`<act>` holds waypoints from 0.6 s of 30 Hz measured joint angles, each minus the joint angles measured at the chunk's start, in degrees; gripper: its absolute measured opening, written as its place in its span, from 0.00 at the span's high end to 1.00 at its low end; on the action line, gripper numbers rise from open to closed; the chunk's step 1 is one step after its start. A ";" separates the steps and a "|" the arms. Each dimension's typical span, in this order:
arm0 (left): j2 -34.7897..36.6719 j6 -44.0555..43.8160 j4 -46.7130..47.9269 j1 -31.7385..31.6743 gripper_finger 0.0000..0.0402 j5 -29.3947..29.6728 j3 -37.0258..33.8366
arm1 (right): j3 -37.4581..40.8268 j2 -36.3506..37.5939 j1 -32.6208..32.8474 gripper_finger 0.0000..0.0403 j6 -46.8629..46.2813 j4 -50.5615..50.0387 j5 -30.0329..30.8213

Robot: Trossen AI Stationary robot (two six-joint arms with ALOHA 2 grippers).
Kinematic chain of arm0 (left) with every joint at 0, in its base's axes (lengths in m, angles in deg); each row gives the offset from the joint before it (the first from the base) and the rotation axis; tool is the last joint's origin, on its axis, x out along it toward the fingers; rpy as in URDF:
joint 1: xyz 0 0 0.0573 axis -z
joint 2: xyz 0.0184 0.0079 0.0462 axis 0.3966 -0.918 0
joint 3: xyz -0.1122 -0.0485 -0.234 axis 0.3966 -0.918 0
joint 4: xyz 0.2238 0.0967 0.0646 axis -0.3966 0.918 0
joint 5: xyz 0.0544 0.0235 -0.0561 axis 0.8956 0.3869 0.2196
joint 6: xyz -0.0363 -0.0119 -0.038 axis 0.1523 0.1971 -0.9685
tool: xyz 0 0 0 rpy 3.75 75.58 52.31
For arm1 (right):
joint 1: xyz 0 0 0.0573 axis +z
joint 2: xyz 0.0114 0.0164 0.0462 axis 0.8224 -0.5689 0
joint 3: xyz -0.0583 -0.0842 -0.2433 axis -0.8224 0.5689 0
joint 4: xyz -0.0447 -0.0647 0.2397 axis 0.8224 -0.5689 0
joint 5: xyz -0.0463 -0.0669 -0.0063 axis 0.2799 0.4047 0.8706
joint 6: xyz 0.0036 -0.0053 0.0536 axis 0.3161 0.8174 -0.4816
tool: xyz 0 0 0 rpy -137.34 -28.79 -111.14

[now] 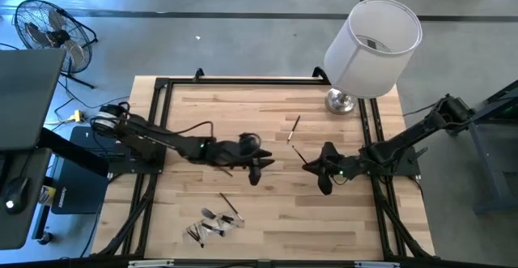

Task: Pick & Place Makeup Supplies
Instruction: Put the silver makeup brush into the transparent organizer

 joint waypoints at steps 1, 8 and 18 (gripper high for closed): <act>0.61 -0.04 -1.52 0.98 0.67 1.50 -0.93 | -0.01 -0.11 -0.32 0.99 1.30 2.06 -0.02; 3.71 -0.13 -9.52 5.43 0.67 12.69 -4.70 | -0.05 -1.31 -2.46 0.99 7.28 13.86 -1.16; 3.82 -0.82 -11.69 5.30 0.67 9.64 -4.53 | -0.04 -3.29 -2.57 0.99 7.91 16.19 -3.11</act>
